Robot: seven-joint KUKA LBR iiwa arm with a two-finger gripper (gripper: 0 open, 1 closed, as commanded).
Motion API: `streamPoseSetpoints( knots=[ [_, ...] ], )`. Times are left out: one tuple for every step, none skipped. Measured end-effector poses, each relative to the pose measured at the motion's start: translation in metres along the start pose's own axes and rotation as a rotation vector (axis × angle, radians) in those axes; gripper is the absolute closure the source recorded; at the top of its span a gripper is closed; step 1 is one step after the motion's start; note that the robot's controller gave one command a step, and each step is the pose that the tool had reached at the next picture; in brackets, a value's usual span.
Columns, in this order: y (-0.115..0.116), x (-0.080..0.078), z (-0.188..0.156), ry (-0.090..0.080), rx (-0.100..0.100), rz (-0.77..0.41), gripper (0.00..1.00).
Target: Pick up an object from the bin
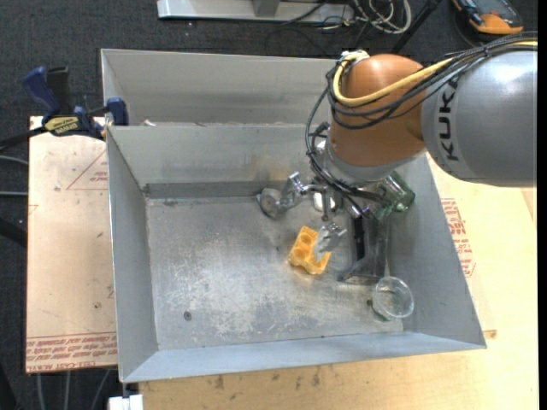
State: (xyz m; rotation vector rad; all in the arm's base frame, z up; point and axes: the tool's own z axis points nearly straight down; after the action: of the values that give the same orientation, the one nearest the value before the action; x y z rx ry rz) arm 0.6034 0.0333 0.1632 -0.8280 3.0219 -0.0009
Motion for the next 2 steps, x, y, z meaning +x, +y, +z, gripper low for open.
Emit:
streamPoseSetpoints(
  knots=[
    [-0.021, 0.016, 0.039, 0.006, -0.003, 0.154, 0.0],
    [-0.036, 0.01, 0.074, -0.001, -0.01, -0.108, 1.0]
  ],
)
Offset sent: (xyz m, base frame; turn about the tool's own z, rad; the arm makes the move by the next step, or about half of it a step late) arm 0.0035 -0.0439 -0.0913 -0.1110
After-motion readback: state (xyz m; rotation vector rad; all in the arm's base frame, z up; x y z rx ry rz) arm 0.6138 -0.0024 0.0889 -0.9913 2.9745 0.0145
